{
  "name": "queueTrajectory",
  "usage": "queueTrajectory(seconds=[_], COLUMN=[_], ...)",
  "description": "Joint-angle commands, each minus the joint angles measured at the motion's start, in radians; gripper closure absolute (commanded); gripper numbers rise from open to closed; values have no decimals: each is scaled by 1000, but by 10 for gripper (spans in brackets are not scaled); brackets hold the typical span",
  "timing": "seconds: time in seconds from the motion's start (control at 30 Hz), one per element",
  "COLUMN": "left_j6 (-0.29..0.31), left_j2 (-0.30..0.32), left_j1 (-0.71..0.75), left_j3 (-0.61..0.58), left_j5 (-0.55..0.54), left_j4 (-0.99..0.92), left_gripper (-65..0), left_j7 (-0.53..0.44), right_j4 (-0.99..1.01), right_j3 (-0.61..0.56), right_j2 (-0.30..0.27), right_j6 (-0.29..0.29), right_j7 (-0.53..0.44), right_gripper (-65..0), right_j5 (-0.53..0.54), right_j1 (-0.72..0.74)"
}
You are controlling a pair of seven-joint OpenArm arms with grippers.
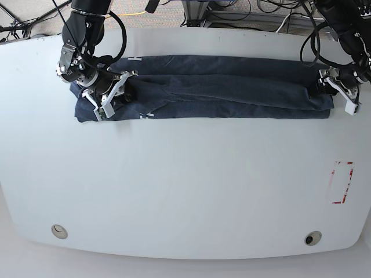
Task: Fold the T-shirt properly
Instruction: 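Tuck the strip end under with the left gripper, pushing toward the right gripper, then grasp the strip's middle with the left gripper and fold it toward the right gripper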
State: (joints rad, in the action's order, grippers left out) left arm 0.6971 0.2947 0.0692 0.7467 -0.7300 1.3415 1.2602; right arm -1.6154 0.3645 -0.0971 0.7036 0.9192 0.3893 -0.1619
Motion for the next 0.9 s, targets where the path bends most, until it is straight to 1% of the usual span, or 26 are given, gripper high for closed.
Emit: queueTrajectory(seconds=[0.0, 0.03, 0.13, 0.2, 0.37, 0.47, 0.53, 0.6, 0.73, 0.87], left_j6=[1, 1, 1, 1, 1, 1, 1, 1, 1, 1], left_j2=[18, 18, 18, 19, 21, 16, -2, -13, -15, -15], left_j1=[-6, -6, -2, 1, 1, 11, 28, 44, 93, 128], left_j3=[3, 6, 6, 4, 4, 3, 0, -36, -128, -264], left_j5=[-3, -3, -3, -3, 36, 71, 85, 94, 94, 94], left_j4=[11, 11, 11, 11, 46, 134, 192, 277, 445, 574], left_gripper=[-362, -332, -129, -50, -50, -50, -50, -50, -50, -51], left_j7=[-4, -7, -44, -53, -53, -53, -53, -53, -53, -53], right_j4=[-4, -4, -4, -4, -3, -3, -3, -3, -3, -3], right_j3=[1, 1, 1, 1, 1, 1, 1, 1, 1, 1], right_j2=[-8, -8, -8, -8, -8, -8, -8, -8, -8, -8], right_j6=[-5, -5, -5, -5, -5, -5, -5, -5, -5, -5], right_j7=[33, 33, 33, 33, 33, 33, 33, 33, 34, 34], right_gripper=[-117, -117, -117, -117, -117, -117, -117, -117, -117, -117], right_j5=[-33, -33, -33, -33, -33, -33, -33, -33, -33, -33], right_j1=[-1, -1, -1, -3, -3, -3, -3, -3, -3, -3])
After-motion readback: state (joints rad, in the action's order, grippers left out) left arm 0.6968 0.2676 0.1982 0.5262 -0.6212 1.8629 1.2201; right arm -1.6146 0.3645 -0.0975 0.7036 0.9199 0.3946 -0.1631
